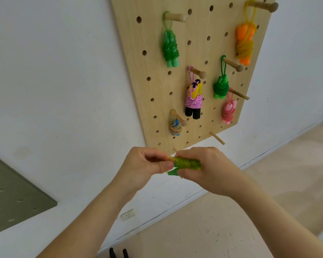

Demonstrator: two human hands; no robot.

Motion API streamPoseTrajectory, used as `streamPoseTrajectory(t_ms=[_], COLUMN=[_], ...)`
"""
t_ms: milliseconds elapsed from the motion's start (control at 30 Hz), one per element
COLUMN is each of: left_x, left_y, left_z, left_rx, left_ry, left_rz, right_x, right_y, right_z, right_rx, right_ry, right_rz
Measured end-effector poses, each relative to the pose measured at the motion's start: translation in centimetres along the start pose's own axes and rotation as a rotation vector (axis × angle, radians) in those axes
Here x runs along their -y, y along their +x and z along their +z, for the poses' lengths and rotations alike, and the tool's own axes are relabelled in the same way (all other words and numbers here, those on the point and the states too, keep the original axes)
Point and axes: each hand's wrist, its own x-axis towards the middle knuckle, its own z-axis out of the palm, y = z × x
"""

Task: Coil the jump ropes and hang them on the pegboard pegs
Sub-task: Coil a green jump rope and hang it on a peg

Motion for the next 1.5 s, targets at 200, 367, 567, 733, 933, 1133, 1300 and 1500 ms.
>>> streamPoseTrajectory(t_ms=[200, 367, 567, 733, 933, 1133, 1300, 1500], left_x=[0.6, 0.7, 0.0, 0.0, 1.9, 2.4, 1.8, 1.7], left_y=[0.7, 1.0, 1.1, 0.9, -0.9, -1.3, -1.5, -0.8], left_z=[-0.3, -0.3, -0.2, -0.8, 0.0, 1.0, 0.5, -0.1], left_rx=[0.034, 0.112, 0.119, 0.066, 0.022, -0.160, -0.074, -0.173], left_ry=[-0.041, -0.039, 0.460, 0.615, 0.466, 0.219, 0.324, 0.358], left_rz=[0.122, 0.097, 0.308, 0.507, 0.480, 0.343, 0.321, 0.334], right_x=[0.1, 0.1, 0.5, -0.2, -1.3, -1.5, -1.4, -0.6], right_y=[0.1, 0.3, 0.4, 0.7, 0.4, 0.8, 0.7, 0.8], right_z=[-0.5, -1.0, -1.1, -1.8, -0.7, 0.6, 1.3, 0.7], right_rx=[0.110, 0.084, 0.130, 0.108, 0.138, 0.162, 0.126, 0.064], right_ry=[0.193, 0.220, 0.187, 0.532, 0.837, 1.042, 0.985, 0.710], right_rz=[0.075, 0.106, 0.136, 0.210, 0.314, 0.374, 0.382, 0.286])
